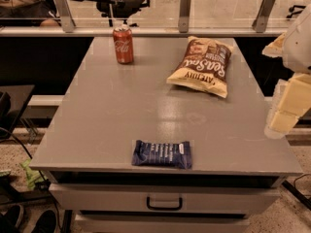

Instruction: Pick brown chip bag

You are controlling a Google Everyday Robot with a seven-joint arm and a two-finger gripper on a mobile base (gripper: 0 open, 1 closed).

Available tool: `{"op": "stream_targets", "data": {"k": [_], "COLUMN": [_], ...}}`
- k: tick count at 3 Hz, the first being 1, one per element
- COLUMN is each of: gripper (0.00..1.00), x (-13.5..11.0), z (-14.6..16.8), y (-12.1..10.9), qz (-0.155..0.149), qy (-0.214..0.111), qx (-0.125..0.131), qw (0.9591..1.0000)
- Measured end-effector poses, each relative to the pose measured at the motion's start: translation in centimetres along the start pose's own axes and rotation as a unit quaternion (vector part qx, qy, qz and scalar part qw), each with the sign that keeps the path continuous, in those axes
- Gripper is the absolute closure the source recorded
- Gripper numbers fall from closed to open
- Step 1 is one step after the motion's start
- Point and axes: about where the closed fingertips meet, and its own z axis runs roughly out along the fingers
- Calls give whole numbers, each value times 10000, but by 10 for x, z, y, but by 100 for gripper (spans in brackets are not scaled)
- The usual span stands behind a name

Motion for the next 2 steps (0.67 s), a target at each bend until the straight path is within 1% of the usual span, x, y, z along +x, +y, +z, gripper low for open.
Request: {"op": "stream_targets", "data": {"k": [1, 2], "gripper": [0, 0], "x": [0, -3], "z": [0, 13], "y": [0, -27], "qz": [0, 518], "qy": [0, -57], "qx": [1, -6], "qw": [10000, 9986]}}
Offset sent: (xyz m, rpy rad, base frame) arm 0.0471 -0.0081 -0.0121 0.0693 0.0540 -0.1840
